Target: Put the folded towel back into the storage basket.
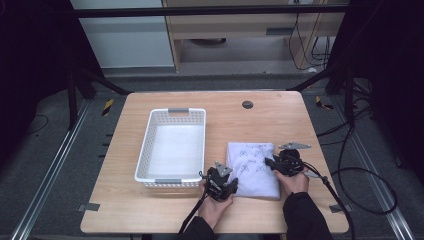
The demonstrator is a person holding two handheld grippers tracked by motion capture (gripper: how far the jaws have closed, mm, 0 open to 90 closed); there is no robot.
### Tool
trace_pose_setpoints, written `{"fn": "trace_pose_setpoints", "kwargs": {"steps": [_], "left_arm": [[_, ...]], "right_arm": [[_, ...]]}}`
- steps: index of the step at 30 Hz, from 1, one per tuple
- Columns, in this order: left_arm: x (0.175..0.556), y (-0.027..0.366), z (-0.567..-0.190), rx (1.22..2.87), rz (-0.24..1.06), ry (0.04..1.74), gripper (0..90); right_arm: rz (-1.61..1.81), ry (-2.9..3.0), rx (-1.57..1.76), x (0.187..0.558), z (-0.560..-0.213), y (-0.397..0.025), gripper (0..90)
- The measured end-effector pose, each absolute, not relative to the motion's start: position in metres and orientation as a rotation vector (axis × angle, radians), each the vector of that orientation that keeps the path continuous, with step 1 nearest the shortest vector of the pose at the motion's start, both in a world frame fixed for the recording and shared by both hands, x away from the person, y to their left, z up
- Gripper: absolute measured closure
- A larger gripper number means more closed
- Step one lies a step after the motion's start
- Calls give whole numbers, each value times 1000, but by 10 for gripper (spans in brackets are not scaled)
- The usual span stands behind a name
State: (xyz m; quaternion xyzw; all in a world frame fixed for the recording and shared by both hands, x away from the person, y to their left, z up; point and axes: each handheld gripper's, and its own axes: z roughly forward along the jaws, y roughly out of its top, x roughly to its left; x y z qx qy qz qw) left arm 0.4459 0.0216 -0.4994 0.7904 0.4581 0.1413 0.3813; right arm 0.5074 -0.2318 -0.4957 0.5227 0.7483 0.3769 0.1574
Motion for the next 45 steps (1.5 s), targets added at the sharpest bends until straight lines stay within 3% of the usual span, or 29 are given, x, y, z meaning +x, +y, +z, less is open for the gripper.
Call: {"fn": "trace_pose_setpoints", "kwargs": {"steps": [6, 11, 45], "left_arm": [[448, 26, -501, 1978, 284, 1165, 691], [445, 26, -498, 1985, 325, 1132, 745], [430, 37, -413, 1957, 534, 936, 758]], "right_arm": [[1087, 2134, 1517, 507, -496, -232, 702], [1105, 2127, 1519, 507, -494, -232, 723], [1264, 1987, 1329, 489, -419, -227, 732]]}}
